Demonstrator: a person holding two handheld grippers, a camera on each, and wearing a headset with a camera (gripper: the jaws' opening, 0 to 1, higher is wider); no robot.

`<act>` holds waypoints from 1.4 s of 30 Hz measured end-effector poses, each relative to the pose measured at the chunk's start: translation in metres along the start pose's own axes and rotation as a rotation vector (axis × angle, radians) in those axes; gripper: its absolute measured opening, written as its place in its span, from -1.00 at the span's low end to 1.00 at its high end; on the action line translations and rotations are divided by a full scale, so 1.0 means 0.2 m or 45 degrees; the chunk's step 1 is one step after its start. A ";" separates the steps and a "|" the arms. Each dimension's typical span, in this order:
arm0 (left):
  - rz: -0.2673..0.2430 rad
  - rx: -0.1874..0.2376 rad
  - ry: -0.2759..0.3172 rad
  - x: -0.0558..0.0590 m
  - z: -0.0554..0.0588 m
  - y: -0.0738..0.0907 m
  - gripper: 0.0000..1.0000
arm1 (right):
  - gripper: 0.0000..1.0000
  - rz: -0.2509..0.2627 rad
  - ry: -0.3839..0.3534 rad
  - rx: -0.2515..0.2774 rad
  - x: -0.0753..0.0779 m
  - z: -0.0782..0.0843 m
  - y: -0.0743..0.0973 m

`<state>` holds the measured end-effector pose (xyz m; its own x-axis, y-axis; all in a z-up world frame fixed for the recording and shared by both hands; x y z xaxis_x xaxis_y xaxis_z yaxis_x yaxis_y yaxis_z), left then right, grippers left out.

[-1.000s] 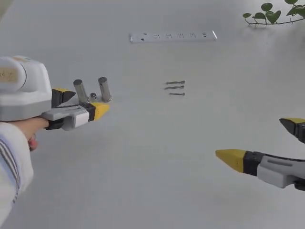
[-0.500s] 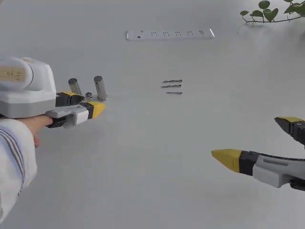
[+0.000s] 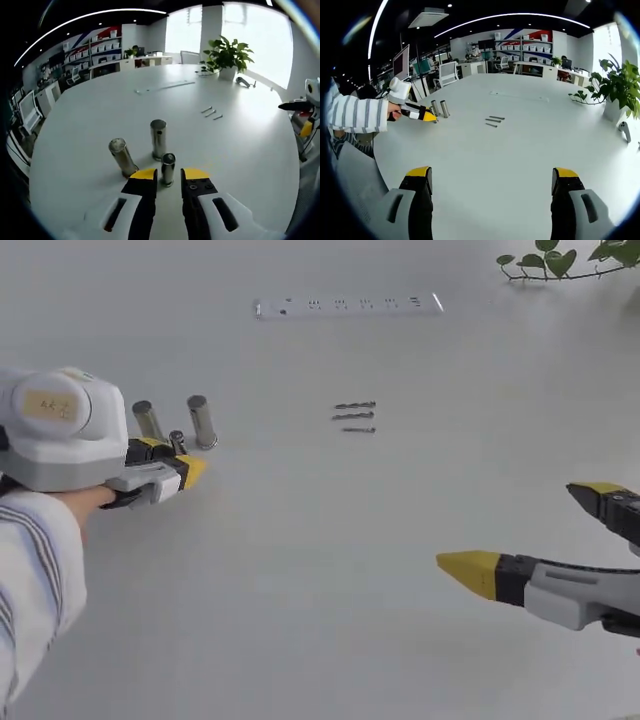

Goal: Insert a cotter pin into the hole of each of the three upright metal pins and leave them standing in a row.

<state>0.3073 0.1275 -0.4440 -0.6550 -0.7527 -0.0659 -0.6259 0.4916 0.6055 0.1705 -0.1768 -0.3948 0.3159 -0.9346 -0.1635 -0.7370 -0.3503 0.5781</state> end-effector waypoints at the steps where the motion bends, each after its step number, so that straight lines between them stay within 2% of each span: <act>1: -0.003 0.002 -0.002 0.00 0.00 0.00 -0.70 | 0.97 0.000 0.000 -0.002 0.00 0.00 0.00; 6: -0.004 0.011 -0.002 -0.02 0.00 -0.01 -0.72 | 0.97 0.002 0.001 -0.011 0.00 0.01 0.00; 13: 0.007 0.021 -0.026 -0.02 -0.01 -0.02 -0.88 | 0.97 0.001 0.002 -0.014 0.00 0.01 0.00; 19: 0.007 0.017 -0.052 -0.02 -0.01 -0.01 -0.89 | 0.97 -0.003 0.001 -0.015 0.00 0.02 0.00; 22: -0.009 0.012 -0.028 -0.02 -0.01 -0.01 -0.89 | 0.97 -0.007 0.001 -0.014 -0.01 0.02 -0.01; 28: -0.072 -0.017 -0.049 -0.04 0.00 0.01 -0.90 | 0.97 -0.012 0.003 -0.005 -0.01 0.01 -0.01; 33: -0.096 -0.038 -0.062 -0.02 0.01 0.06 -0.90 | 0.97 -0.013 -0.003 0.007 -0.01 0.00 0.00; 42: -0.143 0.004 -0.016 0.07 -0.04 0.15 -0.90 | 0.97 -0.042 0.000 0.015 -0.02 0.00 0.00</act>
<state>0.2824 0.1282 -0.4203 -0.5858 -0.7977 -0.1436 -0.6972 0.4055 0.5912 0.1695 -0.1721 -0.3946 0.3401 -0.9225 -0.1825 -0.7333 -0.3816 0.5627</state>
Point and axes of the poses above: the centre of the closed fingertips' face, and the gripper's own axes: y roughly backward along the fingers, x roughly to its right, z roughly out of its underside, the point moved 4 cm from there along y, roughly backward along the fingers, and after that the axes turned 8 degrees about -y, right-handed, at the moved point
